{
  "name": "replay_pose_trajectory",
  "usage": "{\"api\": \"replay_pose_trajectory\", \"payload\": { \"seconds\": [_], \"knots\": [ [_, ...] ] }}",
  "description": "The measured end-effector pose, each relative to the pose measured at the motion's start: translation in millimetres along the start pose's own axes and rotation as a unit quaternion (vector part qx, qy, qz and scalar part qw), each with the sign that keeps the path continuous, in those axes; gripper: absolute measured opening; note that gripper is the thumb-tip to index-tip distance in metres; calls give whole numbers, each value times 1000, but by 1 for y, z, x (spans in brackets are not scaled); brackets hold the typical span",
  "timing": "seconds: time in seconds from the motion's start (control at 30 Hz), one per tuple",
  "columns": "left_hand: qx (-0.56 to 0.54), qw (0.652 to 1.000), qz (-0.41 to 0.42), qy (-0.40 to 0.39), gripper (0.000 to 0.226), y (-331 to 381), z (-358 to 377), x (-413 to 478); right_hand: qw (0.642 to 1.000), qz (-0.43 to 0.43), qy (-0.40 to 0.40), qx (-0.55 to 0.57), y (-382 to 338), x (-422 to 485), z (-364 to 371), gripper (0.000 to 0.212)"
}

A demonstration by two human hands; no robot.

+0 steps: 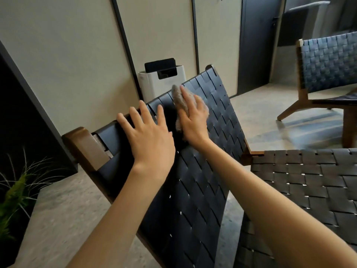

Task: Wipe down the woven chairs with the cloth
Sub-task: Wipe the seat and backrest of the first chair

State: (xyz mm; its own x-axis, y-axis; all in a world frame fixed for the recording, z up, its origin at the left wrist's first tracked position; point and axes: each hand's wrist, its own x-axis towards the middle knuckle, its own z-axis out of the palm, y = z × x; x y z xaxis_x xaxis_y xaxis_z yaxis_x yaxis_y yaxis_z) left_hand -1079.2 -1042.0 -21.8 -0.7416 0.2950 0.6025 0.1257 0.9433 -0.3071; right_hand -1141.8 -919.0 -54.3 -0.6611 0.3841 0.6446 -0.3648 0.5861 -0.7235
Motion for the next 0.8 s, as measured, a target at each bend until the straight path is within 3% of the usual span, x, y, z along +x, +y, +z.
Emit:
{"api": "replay_pose_trajectory", "payload": {
  "seconds": [0.1,0.27,0.53,0.67,0.8],
  "knots": [
    [21,1000,-13,1,68,9,8,12,998,1,-59,-32,-9,19,23,47],
    [102,995,0,6,65,18,22,10,998,26,0,-56,20,5,30,46],
    [146,989,-5,26,55,23,28,7,977,191,15,-99,108,-76,8,46],
    [149,988,-2,33,54,22,27,5,952,274,-16,-134,156,-133,-11,49],
    [147,988,0,39,54,21,27,5,923,375,-38,-80,184,-175,-26,48]
  ]
}}
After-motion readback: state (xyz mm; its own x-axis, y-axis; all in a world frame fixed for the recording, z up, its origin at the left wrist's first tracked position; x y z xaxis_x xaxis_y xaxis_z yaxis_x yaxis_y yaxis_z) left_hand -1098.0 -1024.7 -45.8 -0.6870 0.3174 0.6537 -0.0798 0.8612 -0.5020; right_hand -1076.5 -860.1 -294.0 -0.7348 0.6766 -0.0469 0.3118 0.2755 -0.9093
